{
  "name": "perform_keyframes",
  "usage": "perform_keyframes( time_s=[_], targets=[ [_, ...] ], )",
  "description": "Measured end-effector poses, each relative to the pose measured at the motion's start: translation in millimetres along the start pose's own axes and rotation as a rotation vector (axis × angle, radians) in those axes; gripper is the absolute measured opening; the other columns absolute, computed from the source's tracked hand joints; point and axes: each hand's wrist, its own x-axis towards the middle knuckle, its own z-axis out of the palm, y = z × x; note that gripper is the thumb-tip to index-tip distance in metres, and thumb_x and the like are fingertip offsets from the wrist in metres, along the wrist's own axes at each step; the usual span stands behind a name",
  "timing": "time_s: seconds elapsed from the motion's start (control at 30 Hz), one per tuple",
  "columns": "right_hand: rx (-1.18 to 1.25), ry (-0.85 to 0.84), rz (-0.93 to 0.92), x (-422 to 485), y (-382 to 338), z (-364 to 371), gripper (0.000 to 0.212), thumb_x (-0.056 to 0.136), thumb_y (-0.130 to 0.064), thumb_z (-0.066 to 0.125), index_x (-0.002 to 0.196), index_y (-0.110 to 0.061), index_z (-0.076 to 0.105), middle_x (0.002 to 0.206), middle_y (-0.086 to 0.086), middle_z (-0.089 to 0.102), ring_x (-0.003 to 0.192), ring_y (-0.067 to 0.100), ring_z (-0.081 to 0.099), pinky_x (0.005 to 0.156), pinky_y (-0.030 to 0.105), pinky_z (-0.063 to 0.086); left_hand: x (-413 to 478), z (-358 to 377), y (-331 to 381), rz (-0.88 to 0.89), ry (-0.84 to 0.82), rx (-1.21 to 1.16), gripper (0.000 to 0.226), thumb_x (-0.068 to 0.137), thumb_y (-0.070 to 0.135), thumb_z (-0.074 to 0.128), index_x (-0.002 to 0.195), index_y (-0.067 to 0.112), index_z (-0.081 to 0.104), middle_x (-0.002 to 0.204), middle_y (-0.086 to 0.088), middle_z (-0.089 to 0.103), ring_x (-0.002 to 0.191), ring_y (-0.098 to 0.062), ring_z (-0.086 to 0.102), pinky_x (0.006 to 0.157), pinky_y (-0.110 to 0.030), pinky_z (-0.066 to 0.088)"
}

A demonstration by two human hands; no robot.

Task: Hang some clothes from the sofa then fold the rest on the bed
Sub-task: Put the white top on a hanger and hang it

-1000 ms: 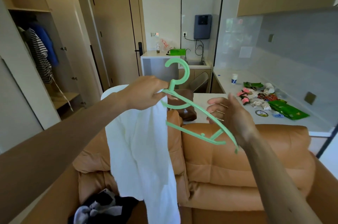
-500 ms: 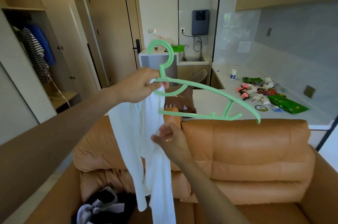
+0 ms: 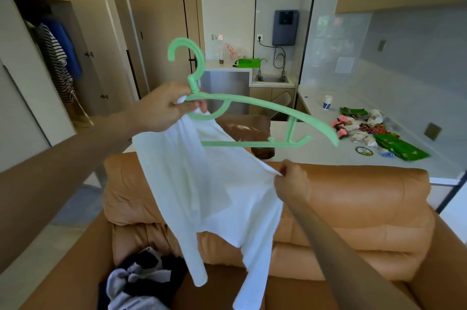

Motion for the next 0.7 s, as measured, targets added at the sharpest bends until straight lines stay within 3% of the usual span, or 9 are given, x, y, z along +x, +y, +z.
perform_keyframes(
  time_s=[0.07, 0.2, 0.33, 0.43, 0.5, 0.6, 0.7],
  targets=[
    [-0.058, 0.061, 0.031, 9.4, 11.9, -18.2, 0.021, 0.071, -0.002, 0.045, 0.076, -0.02, 0.054, 0.074, 0.0, 0.06, 0.074, 0.029, 0.058, 0.066, 0.036, 0.052, -8.9, -4.5, -12.3, 0.009, 0.004, 0.004, 0.02, 0.101, 0.023, 0.053, 0.095, 0.025, 0.072, 0.094, 0.011, 0.069, 0.095, -0.007, 0.062, 0.084, -0.022, 0.045],
    [-0.1, 0.119, 0.111, 27.7, 21.1, -52.3, 0.023, 0.081, -0.003, 0.048, 0.089, -0.021, 0.061, 0.088, 0.003, 0.058, 0.083, 0.031, 0.055, 0.072, 0.034, 0.045, -22.4, -3.7, -26.6, -0.038, 0.032, 0.006, 0.018, 0.1, 0.018, 0.057, 0.092, 0.028, 0.07, 0.086, 0.034, 0.065, 0.085, 0.006, 0.061, 0.073, -0.013, 0.04],
    [-0.025, -0.007, 0.124, 42.5, 11.6, -81.2, 0.005, 0.092, -0.017, 0.06, 0.093, -0.016, 0.064, 0.089, 0.008, 0.06, 0.083, 0.029, 0.058, 0.074, 0.035, 0.05, -30.8, 7.0, -33.3, -0.062, 0.03, 0.046, 0.032, 0.098, 0.006, 0.058, 0.086, 0.035, 0.065, 0.08, 0.042, 0.061, 0.078, 0.011, 0.058, 0.065, -0.022, 0.039],
    [0.172, -0.178, 0.11, 44.0, -10.4, -96.7, 0.019, 0.093, -0.016, 0.064, 0.077, -0.005, 0.063, 0.073, 0.012, 0.055, 0.065, 0.022, 0.052, 0.058, 0.027, 0.039, -32.9, 21.2, -37.3, -0.057, 0.012, 0.11, 0.031, 0.097, 0.004, 0.059, 0.09, 0.034, 0.067, 0.07, 0.03, 0.062, 0.073, 0.008, 0.058, 0.06, -0.023, 0.036],
    [0.27, -0.217, 0.136, 41.6, -28.5, -106.7, 0.02, 0.092, -0.021, 0.066, 0.082, -0.004, 0.064, 0.081, 0.015, 0.06, 0.069, 0.025, 0.057, 0.06, 0.026, 0.042, -35.0, 33.6, -39.2, -0.059, 0.016, 0.123, 0.028, 0.099, 0.012, 0.057, 0.091, 0.038, 0.066, 0.086, 0.019, 0.068, 0.075, -0.001, 0.059, 0.065, -0.029, 0.043],
    [0.356, -0.255, 0.18, 40.7, -49.9, -118.1, 0.019, 0.094, -0.028, 0.066, 0.082, -0.013, 0.06, 0.086, 0.011, 0.063, 0.073, 0.026, 0.061, 0.06, 0.027, 0.045, -37.2, 54.7, -38.1, -0.063, 0.063, 0.164, 0.02, 0.098, 0.014, 0.056, 0.099, 0.023, 0.074, 0.105, -0.006, 0.073, 0.086, -0.021, 0.062, 0.073, -0.034, 0.046],
    [0.43, -0.32, 0.217, 43.7, -60.9, -121.1, 0.017, 0.091, -0.029, 0.068, 0.094, -0.013, 0.063, 0.1, 0.017, 0.068, 0.091, 0.035, 0.067, 0.084, 0.043, 0.058, -36.4, 72.2, -28.6, -0.075, 0.109, 0.208, 0.018, 0.096, 0.015, 0.058, 0.102, 0.017, 0.075, 0.109, -0.009, 0.073, 0.094, -0.031, 0.065, 0.077, -0.036, 0.049]
  ],
)
